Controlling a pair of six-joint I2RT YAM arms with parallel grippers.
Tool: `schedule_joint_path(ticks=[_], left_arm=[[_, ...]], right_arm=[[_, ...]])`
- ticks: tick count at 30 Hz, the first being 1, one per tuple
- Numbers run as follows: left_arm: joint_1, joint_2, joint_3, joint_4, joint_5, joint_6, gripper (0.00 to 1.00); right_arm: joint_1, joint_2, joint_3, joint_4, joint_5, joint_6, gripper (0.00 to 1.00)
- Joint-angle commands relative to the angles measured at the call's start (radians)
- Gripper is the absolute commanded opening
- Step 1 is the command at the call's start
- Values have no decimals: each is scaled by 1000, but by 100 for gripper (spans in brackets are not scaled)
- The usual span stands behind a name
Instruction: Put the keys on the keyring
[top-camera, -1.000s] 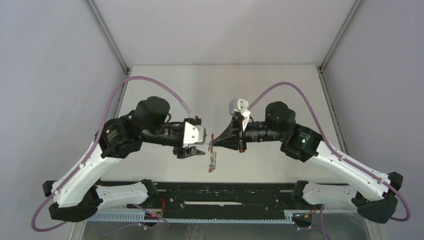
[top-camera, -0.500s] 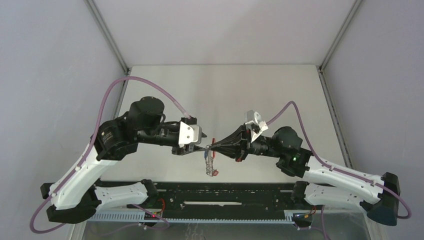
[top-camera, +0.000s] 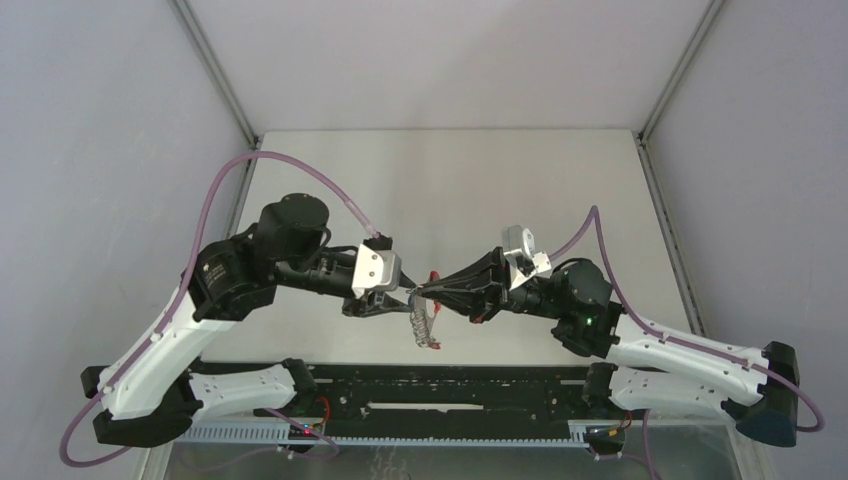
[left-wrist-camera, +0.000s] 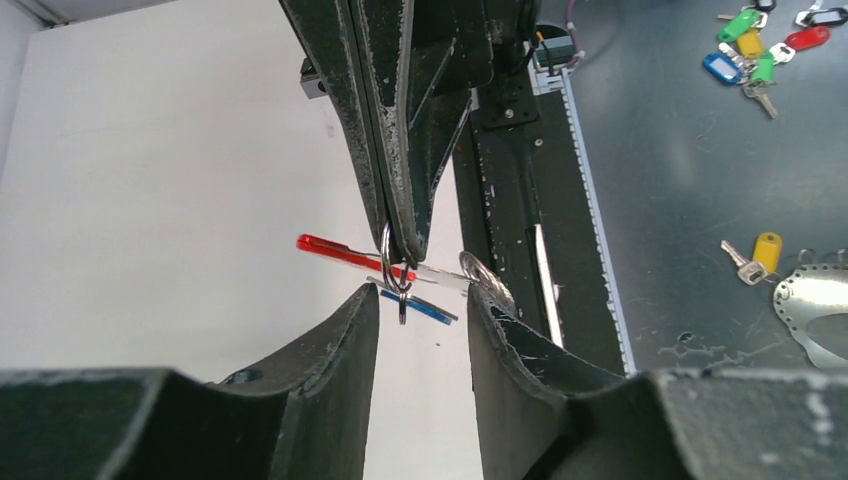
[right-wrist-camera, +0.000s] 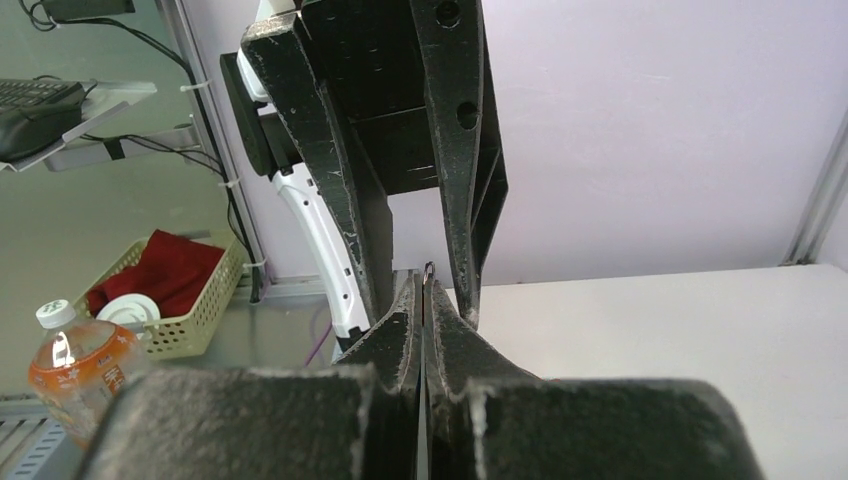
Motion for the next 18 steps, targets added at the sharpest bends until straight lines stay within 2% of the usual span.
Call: schedule_joint_path(ticks=[1, 6, 18], left_arm=[[6, -7, 1, 12, 54, -37, 43], [6, -8, -1, 14, 47, -29, 38], [8, -12, -31, 5, 31, 8, 1]], right_arm=[[12, -6, 4, 60, 16, -39, 0], [12, 5, 4, 55, -3, -39, 0], [14, 33, 30, 4, -53, -37, 0]])
